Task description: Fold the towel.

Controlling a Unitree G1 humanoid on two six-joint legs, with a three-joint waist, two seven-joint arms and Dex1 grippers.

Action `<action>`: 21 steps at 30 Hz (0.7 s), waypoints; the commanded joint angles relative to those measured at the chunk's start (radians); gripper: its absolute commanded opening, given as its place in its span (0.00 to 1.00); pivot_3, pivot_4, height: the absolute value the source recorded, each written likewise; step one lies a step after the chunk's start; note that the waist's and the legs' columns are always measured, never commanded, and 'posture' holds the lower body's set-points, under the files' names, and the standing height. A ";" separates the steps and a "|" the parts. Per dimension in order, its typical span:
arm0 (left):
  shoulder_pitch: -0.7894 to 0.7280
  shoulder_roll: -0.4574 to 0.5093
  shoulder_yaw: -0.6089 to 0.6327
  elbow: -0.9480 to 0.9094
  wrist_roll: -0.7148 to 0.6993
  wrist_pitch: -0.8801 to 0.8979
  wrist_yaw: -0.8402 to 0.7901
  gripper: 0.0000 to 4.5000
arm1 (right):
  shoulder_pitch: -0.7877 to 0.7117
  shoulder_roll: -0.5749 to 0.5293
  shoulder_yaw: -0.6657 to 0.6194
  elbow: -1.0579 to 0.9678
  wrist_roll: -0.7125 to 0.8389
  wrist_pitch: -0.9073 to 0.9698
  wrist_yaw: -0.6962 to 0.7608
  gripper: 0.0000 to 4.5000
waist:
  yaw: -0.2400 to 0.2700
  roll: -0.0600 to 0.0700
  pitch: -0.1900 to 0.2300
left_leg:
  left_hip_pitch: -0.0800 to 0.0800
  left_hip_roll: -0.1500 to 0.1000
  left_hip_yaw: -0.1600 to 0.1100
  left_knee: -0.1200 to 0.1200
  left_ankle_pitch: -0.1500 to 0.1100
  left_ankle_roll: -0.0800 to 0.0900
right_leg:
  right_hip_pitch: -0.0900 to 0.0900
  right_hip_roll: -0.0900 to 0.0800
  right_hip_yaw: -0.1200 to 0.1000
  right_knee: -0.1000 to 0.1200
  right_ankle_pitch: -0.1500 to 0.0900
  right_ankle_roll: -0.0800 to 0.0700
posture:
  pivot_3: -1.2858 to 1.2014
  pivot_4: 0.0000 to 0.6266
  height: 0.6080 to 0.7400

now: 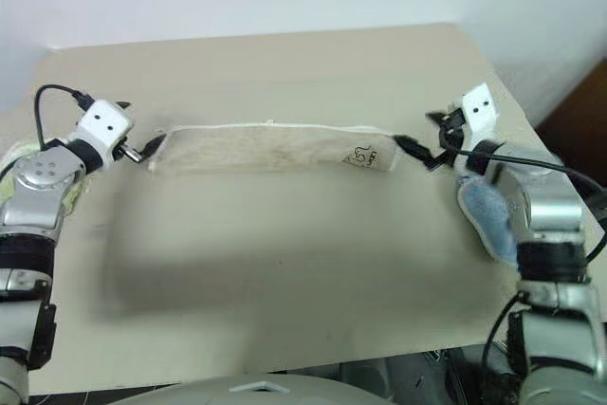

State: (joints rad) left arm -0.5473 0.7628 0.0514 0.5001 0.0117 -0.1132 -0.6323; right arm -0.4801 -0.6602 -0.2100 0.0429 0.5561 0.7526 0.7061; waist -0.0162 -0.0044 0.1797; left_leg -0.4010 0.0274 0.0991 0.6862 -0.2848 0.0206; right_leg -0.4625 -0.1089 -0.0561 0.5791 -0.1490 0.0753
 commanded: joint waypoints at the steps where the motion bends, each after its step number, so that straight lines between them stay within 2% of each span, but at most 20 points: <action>1: -0.002 0.002 0.019 -0.071 -0.037 0.006 -0.038 1.00 | -0.026 0.106 -0.210 -0.137 0.235 0.364 -0.238 0.99 | 0.001 -0.001 0.000 | 0.000 0.000 0.000 0.001 0.000 0.000 | 0.000 0.000 0.000 -0.001 0.000 -0.001 | 0.52 0.24 0.91; 4: 0.006 -0.013 0.013 -0.111 -0.068 0.010 -0.090 1.00 | -0.012 0.250 -0.336 -0.201 0.342 0.594 -0.439 0.99 | 0.004 -0.003 -0.002 | 0.006 0.003 0.000 0.001 0.000 -0.001 | 0.004 0.001 0.000 0.000 0.000 -0.001 | 0.52 0.24 0.91; 8: 0.021 -0.029 0.005 -0.154 -0.096 0.027 -0.147 1.00 | -0.078 0.430 -0.508 -0.206 0.358 0.779 -0.653 0.99 | 0.003 -0.002 -0.002 | 0.004 0.004 0.002 0.001 0.000 -0.001 | 0.002 0.001 0.000 0.001 -0.001 -0.003 | 0.52 0.24 0.91; 10: 0.028 -0.043 0.000 -0.179 -0.110 0.037 -0.169 1.00 | -0.134 0.526 -0.608 -0.183 0.316 0.839 -0.753 0.99 | 0.000 -0.002 -0.002 | 0.001 0.003 0.003 0.001 0.000 -0.001 | -0.001 0.000 0.001 0.001 0.000 -0.001 | 0.52 0.24 0.91; 15: 0.036 -0.068 -0.002 -0.220 -0.120 0.059 -0.189 1.00 | -0.267 0.647 -0.783 -0.092 0.256 0.822 -0.911 0.99 | 0.000 -0.002 -0.002 | -0.004 0.003 0.004 0.001 0.000 -0.001 | -0.005 0.002 0.000 0.001 0.001 -0.001 | 0.52 0.24 0.91; 18: 0.044 -0.074 0.002 -0.248 -0.128 0.072 -0.193 1.00 | -0.337 0.669 -0.864 -0.003 0.222 0.778 -0.996 0.99 | -0.001 -0.002 -0.002 | -0.005 0.003 0.004 0.001 0.000 -0.001 | -0.005 0.002 0.000 0.001 0.001 -0.001 | 0.52 0.24 0.91; 21: 0.053 -0.075 0.006 -0.269 -0.128 0.081 -0.186 1.00 | -0.355 0.657 -0.878 0.082 0.185 0.707 -1.045 0.99 | -0.004 -0.002 -0.002 | -0.006 0.003 0.004 0.001 0.000 -0.001 | -0.004 0.002 -0.001 0.000 0.001 -0.001 | 0.52 0.24 0.91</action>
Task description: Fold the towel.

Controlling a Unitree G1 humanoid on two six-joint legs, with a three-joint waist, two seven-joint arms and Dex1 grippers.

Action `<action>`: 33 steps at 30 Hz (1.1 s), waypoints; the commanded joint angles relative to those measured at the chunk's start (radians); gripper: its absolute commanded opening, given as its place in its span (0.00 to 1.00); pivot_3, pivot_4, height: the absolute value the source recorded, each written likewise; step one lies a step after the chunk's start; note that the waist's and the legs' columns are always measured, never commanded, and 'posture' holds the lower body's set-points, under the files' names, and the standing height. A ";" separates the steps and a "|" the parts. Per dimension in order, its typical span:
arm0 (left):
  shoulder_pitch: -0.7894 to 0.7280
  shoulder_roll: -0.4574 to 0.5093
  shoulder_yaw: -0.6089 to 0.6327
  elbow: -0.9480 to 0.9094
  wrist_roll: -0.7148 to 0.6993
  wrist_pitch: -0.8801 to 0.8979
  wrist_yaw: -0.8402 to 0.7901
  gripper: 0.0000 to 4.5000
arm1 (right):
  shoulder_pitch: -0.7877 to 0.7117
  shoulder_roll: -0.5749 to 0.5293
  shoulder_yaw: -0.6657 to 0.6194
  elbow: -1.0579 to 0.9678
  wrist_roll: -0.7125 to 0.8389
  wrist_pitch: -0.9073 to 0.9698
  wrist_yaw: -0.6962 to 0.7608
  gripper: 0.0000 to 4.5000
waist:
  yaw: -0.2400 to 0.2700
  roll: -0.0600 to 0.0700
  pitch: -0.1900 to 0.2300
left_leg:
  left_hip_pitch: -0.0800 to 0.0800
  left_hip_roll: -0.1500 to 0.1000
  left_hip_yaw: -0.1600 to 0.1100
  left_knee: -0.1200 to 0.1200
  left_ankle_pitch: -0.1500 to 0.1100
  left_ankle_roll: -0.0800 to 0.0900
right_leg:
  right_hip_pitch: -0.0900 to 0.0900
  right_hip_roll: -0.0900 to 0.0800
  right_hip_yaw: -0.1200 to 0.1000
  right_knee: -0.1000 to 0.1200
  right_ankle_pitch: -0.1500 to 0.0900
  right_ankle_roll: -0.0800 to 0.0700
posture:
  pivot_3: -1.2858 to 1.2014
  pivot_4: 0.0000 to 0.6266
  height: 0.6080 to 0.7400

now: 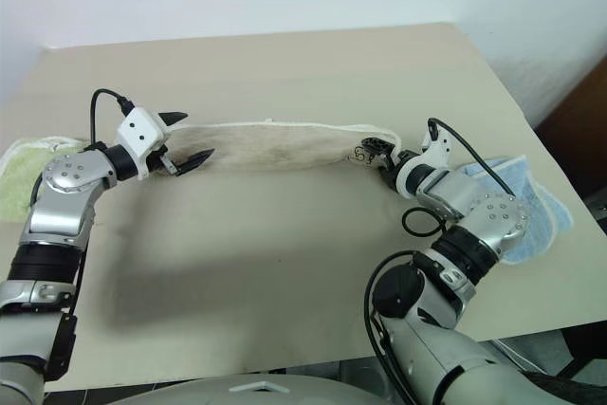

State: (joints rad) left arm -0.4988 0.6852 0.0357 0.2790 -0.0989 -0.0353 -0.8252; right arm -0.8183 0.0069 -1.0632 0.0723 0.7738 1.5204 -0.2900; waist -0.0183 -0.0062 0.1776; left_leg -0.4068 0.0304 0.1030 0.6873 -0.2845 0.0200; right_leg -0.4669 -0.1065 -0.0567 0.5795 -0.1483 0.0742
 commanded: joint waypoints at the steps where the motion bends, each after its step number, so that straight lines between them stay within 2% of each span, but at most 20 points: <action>1: 0.010 0.003 0.023 -0.056 -0.018 0.006 0.008 1.00 | -0.020 -0.014 -0.027 0.073 -0.042 -0.078 -0.064 0.99 | -0.003 0.000 0.000 | 0.001 0.000 0.000 0.000 0.000 0.000 | 0.001 0.000 0.000 0.000 0.000 0.000 | 0.52 0.24 0.91; 9: 0.047 0.005 0.032 -0.101 -0.018 0.021 0.021 1.00 | -0.033 -0.026 -0.026 0.127 -0.024 -0.170 -0.118 0.99 | -0.003 -0.003 -0.002 | 0.011 0.001 -0.003 0.000 0.000 0.000 | 0.009 -0.001 0.000 -0.003 -0.002 -0.004 | 0.52 0.24 0.91; 10: 0.050 0.002 0.032 -0.107 -0.016 0.023 0.025 1.00 | -0.031 -0.032 -0.019 0.141 -0.028 -0.198 -0.119 0.95 | -0.003 -0.003 -0.002 | 0.011 0.001 -0.003 0.000 0.000 0.000 | 0.010 -0.001 0.000 -0.003 -0.002 -0.004 | 0.52 0.24 0.91; 13: 0.054 -0.006 0.031 -0.120 -0.020 0.029 0.036 1.00 | -0.031 -0.036 -0.008 0.161 -0.014 -0.262 -0.128 0.79 | -0.001 -0.003 -0.002 | 0.011 0.001 -0.003 0.000 0.000 0.000 | 0.009 -0.001 0.000 -0.003 -0.002 -0.004 | 0.52 0.24 0.91; 23: 0.066 -0.013 0.028 -0.152 -0.015 0.048 0.050 1.00 | -0.020 -0.046 0.013 0.127 0.072 -0.301 -0.182 0.01 | -0.002 -0.003 -0.002 | 0.000 0.001 -0.002 -0.001 0.000 0.000 | -0.001 -0.001 0.000 -0.002 -0.001 -0.001 | 0.52 0.24 0.91; 26: 0.065 -0.016 0.023 -0.150 -0.006 0.041 0.057 1.00 | -0.028 -0.083 0.033 0.107 0.087 -0.327 -0.166 0.01 | -0.002 -0.003 -0.002 | -0.001 0.000 -0.002 -0.002 0.000 0.000 | -0.001 0.000 0.000 -0.002 -0.001 -0.001 | 0.52 0.24 0.91; 29: 0.065 -0.017 0.024 -0.143 -0.005 0.036 0.059 1.00 | -0.038 -0.164 0.107 0.098 0.086 -0.351 -0.082 0.01 | 0.000 -0.002 -0.001 | -0.002 0.000 -0.002 -0.002 0.000 0.000 | -0.002 -0.001 0.000 -0.003 -0.001 -0.001 | 0.52 0.24 0.91; 32: 0.066 -0.019 0.025 -0.136 -0.006 0.033 0.062 1.00 | -0.003 -0.301 0.357 0.051 0.000 -0.389 0.117 0.01 | -0.003 -0.001 -0.001 | -0.002 0.000 -0.002 -0.003 0.000 0.001 | -0.002 -0.001 0.000 -0.003 -0.002 -0.001 | 0.52 0.24 0.91; 33: 0.066 -0.020 0.024 -0.135 -0.005 0.031 0.062 1.00 | 0.015 -0.358 0.477 0.021 -0.034 -0.396 0.203 0.01 | -0.003 -0.001 -0.001 | -0.002 0.000 -0.002 -0.003 0.000 0.001 | -0.003 -0.001 0.000 -0.003 -0.002 0.000 | 0.52 0.24 0.91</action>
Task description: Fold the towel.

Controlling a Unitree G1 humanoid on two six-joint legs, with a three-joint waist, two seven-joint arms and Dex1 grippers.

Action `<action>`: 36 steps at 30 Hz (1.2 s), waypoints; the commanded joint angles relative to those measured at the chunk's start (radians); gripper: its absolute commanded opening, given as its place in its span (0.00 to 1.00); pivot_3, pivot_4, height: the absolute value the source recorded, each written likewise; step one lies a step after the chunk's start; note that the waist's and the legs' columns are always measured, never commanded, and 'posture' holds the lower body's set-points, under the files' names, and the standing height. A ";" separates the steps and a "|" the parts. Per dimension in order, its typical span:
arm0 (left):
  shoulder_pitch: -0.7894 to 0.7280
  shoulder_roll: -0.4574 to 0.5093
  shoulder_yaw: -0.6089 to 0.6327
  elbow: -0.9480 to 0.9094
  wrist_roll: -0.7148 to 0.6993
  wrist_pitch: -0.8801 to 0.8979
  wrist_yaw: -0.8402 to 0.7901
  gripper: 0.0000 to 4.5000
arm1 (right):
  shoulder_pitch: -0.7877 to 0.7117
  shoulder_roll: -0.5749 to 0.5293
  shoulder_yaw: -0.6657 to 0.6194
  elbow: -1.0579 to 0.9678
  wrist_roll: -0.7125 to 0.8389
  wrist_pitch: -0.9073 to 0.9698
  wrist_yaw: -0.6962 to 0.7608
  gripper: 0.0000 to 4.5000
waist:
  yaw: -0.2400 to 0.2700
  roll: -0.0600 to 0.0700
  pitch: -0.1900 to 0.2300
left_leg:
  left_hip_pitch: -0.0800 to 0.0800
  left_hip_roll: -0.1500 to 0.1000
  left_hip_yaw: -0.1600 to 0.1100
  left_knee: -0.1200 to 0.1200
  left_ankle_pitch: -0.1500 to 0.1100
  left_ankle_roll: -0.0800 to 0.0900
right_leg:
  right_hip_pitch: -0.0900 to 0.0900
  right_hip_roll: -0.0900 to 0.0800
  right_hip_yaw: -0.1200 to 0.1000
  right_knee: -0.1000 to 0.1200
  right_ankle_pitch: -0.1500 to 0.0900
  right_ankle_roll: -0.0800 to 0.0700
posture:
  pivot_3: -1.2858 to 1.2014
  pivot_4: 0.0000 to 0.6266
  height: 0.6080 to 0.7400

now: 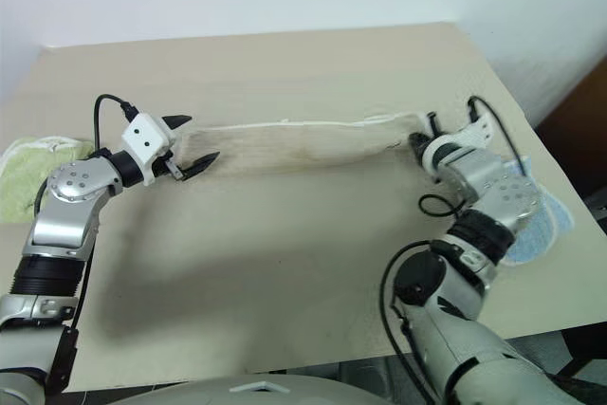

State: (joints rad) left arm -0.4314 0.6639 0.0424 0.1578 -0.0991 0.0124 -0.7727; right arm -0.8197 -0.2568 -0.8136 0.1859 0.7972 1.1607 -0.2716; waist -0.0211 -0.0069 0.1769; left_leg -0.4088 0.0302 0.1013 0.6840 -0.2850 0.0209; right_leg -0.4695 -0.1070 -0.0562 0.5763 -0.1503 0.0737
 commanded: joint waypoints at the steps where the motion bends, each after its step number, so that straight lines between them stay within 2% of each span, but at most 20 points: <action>1: -0.001 0.001 0.017 -0.014 -0.005 -0.017 0.010 1.00 | 0.029 -0.132 0.305 -0.110 -0.079 -0.043 0.242 0.01 | -0.003 0.000 0.000 | 0.000 0.000 0.000 0.000 0.000 0.000 | 0.000 0.000 0.000 0.000 0.000 0.001 | 0.52 0.24 0.91; 4: -0.003 0.000 0.013 -0.009 -0.003 -0.020 0.014 1.00 | 0.051 -0.249 0.564 -0.173 -0.172 -0.125 0.442 0.01 | -0.018 0.000 0.000 | 0.001 0.000 0.000 -0.001 0.000 0.000 | -0.001 0.000 0.000 0.000 -0.002 0.002 | 0.52 0.24 0.91; 5: -0.003 -0.001 0.012 -0.008 -0.002 -0.021 0.015 1.00 | 0.059 -0.299 0.689 -0.206 -0.233 -0.192 0.540 0.01 | -0.023 0.000 0.000 | 0.001 0.001 0.000 -0.001 0.000 0.000 | -0.001 0.000 0.000 0.000 -0.002 0.002 | 0.52 0.24 0.91; 7: -0.006 -0.003 0.010 -0.005 0.000 -0.023 0.017 1.00 | 0.065 -0.357 0.852 -0.234 -0.322 -0.295 0.675 0.01 | -0.025 -0.001 0.000 | 0.001 0.001 0.000 -0.001 0.000 0.000 | -0.002 0.000 0.000 0.000 -0.002 0.003 | 0.52 0.24 0.91; 8: -0.007 -0.006 0.007 -0.002 0.003 -0.025 0.019 1.00 | 0.055 -0.372 0.962 -0.233 -0.389 -0.366 0.749 0.01 | -0.025 -0.001 0.000 | 0.001 0.001 0.000 -0.001 0.000 0.000 | -0.002 0.001 0.000 0.000 -0.002 0.003 | 0.52 0.24 0.91; 10: -0.009 -0.011 0.003 0.004 0.007 -0.032 0.021 1.00 | 0.038 -0.379 1.099 -0.216 -0.486 -0.469 0.845 0.01 | -0.024 -0.001 0.000 | 0.001 0.001 0.000 -0.001 0.000 0.000 | -0.002 0.001 0.000 0.000 -0.002 0.003 | 0.52 0.24 0.91; 13: -0.008 -0.015 0.002 0.011 0.009 -0.042 0.025 1.00 | 0.016 -0.349 1.232 -0.164 -0.611 -0.593 0.924 0.01 | -0.021 -0.001 0.000 | 0.000 0.001 0.001 -0.001 0.000 0.000 | -0.003 0.001 0.000 0.001 -0.002 0.003 | 0.52 0.24 0.91; 17: 0.011 -0.013 0.010 0.001 0.007 -0.045 0.033 1.00 | -0.002 -0.277 1.267 -0.084 -0.690 -0.664 0.937 0.01 | -0.014 -0.001 0.000 | -0.002 0.000 0.003 0.000 0.000 0.000 | -0.004 0.000 0.000 0.001 -0.001 0.003 | 0.52 0.24 0.91; 20: 0.034 -0.010 0.017 -0.023 0.004 -0.038 0.040 1.00 | -0.004 -0.239 1.245 -0.044 -0.712 -0.678 0.942 0.01 | -0.015 -0.001 0.000 | -0.002 0.000 0.003 0.000 0.000 0.000 | -0.003 -0.001 0.000 0.001 -0.001 0.003 | 0.52 0.24 0.91; 23: 0.055 -0.009 0.023 -0.044 -0.004 -0.029 0.047 1.00 | 0.008 -0.224 1.196 -0.047 -0.681 -0.658 0.977 0.15 | -0.014 -0.001 0.000 | -0.002 0.000 0.003 0.000 0.000 0.000 | -0.004 -0.001 -0.001 0.001 -0.001 0.003 | 0.52 0.24 0.91; 30: 0.092 -0.016 0.075 -0.083 -0.071 0.025 0.049 1.00 | 0.075 -0.246 1.072 -0.205 -0.568 -0.600 1.080 0.64 | -0.011 -0.001 0.000 | -0.002 0.000 0.003 0.000 0.000 0.000 | -0.004 -0.001 -0.001 0.001 -0.001 0.003 | 0.52 0.24 0.91; 33: 0.110 -0.028 0.133 -0.117 -0.149 0.110 0.064 1.00 | 0.095 -0.247 0.967 -0.272 -0.473 -0.551 1.103 0.64 | -0.012 -0.001 0.000 | -0.002 0.000 0.002 0.000 0.000 0.000 | -0.004 -0.001 -0.001 0.001 -0.001 0.003 | 0.52 0.24 0.91; 36: 0.138 -0.034 0.165 -0.161 -0.204 0.188 0.067 1.00 | 0.053 -0.234 0.899 -0.195 -0.454 -0.509 1.063 0.64 | -0.012 -0.002 0.000 | -0.001 0.000 0.001 0.000 0.000 0.000 | -0.003 -0.001 -0.001 0.001 -0.001 0.004 | 0.52 0.24 0.91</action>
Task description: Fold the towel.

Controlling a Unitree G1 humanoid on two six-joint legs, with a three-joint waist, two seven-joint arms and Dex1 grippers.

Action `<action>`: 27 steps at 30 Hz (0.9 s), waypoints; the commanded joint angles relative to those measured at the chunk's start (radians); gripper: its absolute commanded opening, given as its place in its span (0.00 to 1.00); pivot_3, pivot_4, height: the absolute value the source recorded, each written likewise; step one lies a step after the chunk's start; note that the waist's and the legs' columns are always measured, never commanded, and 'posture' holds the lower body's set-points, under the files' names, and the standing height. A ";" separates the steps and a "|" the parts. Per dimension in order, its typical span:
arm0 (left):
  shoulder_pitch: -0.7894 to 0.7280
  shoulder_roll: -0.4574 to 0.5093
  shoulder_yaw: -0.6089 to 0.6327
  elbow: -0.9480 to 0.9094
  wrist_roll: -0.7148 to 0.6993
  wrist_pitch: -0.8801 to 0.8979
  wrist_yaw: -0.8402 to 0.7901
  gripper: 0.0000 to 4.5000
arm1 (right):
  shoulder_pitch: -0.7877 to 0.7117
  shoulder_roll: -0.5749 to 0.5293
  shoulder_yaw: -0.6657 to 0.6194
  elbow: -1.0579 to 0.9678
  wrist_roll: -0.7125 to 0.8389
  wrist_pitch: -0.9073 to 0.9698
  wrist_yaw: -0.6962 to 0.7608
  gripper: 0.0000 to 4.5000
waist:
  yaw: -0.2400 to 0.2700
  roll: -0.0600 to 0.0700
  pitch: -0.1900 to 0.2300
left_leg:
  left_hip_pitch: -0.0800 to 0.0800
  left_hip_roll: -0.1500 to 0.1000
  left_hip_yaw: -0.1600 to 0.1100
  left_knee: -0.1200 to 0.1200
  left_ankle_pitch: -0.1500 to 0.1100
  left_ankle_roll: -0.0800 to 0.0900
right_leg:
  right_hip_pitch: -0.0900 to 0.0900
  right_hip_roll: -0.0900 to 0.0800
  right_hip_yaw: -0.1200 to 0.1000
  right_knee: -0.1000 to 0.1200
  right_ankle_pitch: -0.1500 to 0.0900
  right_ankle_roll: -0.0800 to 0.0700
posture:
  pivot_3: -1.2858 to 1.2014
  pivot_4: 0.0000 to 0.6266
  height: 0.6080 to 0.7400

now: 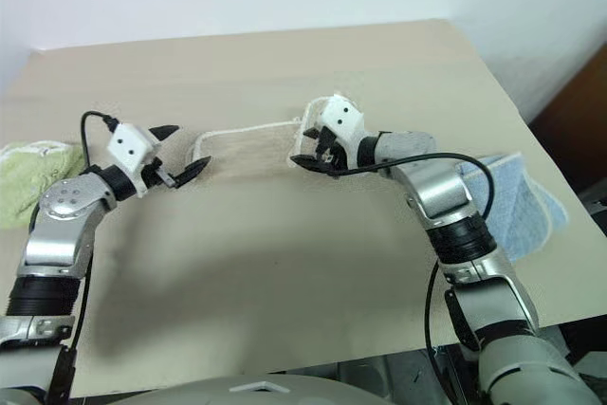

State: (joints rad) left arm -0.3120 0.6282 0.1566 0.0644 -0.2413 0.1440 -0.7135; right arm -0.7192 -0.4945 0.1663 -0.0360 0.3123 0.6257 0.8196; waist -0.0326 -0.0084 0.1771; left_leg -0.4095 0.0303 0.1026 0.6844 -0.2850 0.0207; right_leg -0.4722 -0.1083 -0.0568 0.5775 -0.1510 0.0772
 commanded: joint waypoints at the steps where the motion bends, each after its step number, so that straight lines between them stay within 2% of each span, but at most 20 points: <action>1: 0.034 0.001 0.057 -0.087 -0.076 0.089 0.011 1.00 | -0.070 0.010 -0.088 0.088 0.006 0.019 -0.062 0.60 | -0.003 0.000 0.000 | 0.000 0.000 0.000 0.000 0.000 0.000 | 0.000 0.000 0.000 0.000 0.000 0.000 | 0.52 0.24 0.91; 3: 0.074 -0.004 0.063 -0.142 -0.106 0.162 0.021 1.00 | -0.106 0.022 -0.080 0.213 -0.051 -0.036 -0.105 0.51 | -0.006 0.000 0.000 | 0.001 0.000 0.000 0.000 0.000 0.000 | 0.000 0.000 0.000 0.000 0.000 0.000 | 0.52 0.24 0.91; 10: 0.188 -0.098 0.156 -0.374 -0.310 0.490 0.187 1.00 | -0.188 0.139 -0.015 0.622 -0.186 -0.303 -0.123 0.01 | -0.014 0.000 0.000 | 0.000 0.000 0.001 0.000 0.000 0.000 | 0.000 0.001 0.001 0.001 0.000 0.000 | 0.52 0.24 0.91; 15: 0.210 -0.193 0.249 -0.509 -0.467 0.695 0.379 1.00 | -0.204 0.184 0.029 0.869 -0.279 -0.440 -0.133 0.01 | -0.009 0.000 0.000 | 0.001 0.000 0.000 0.000 0.000 0.000 | 0.002 0.002 0.000 0.000 0.000 0.000 | 0.52 0.24 0.91; 19: 0.222 -0.247 0.282 -0.584 -0.543 0.814 0.515 1.00 | -0.227 0.195 0.005 0.961 -0.294 -0.505 -0.156 0.01 | -0.011 -0.001 -0.001 | 0.007 0.000 -0.002 0.000 0.000 0.000 | 0.009 0.001 0.001 0.000 0.000 0.000 | 0.52 0.24 0.91; 21: 0.224 -0.306 0.297 -0.611 -0.600 0.877 0.613 1.00 | -0.231 0.187 -0.022 0.918 -0.272 -0.527 -0.134 0.01 | -0.010 -0.001 -0.001 | 0.011 0.000 -0.003 0.000 0.000 0.000 | 0.013 0.001 0.000 -0.002 -0.001 -0.002 | 0.52 0.24 0.91; 27: 0.183 -0.512 0.376 -0.615 -0.810 0.977 0.942 1.00 | -0.175 0.114 -0.086 0.520 -0.164 -0.479 0.007 0.01 | -0.009 -0.002 0.000 | 0.011 0.000 -0.004 0.000 0.000 -0.001 | 0.012 0.001 0.001 0.000 0.000 0.000 | 0.52 0.24 0.91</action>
State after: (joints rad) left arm -0.1034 0.1428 0.4856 -0.5244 -0.9753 1.1157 0.1341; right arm -0.8979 -0.3581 0.1134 0.6308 0.0969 0.1341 0.7805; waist -0.0414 -0.0103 0.1767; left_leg -0.3983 0.0300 0.0982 0.6845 -0.2848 0.0201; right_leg -0.4605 -0.1070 -0.0564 0.5776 -0.1511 0.0773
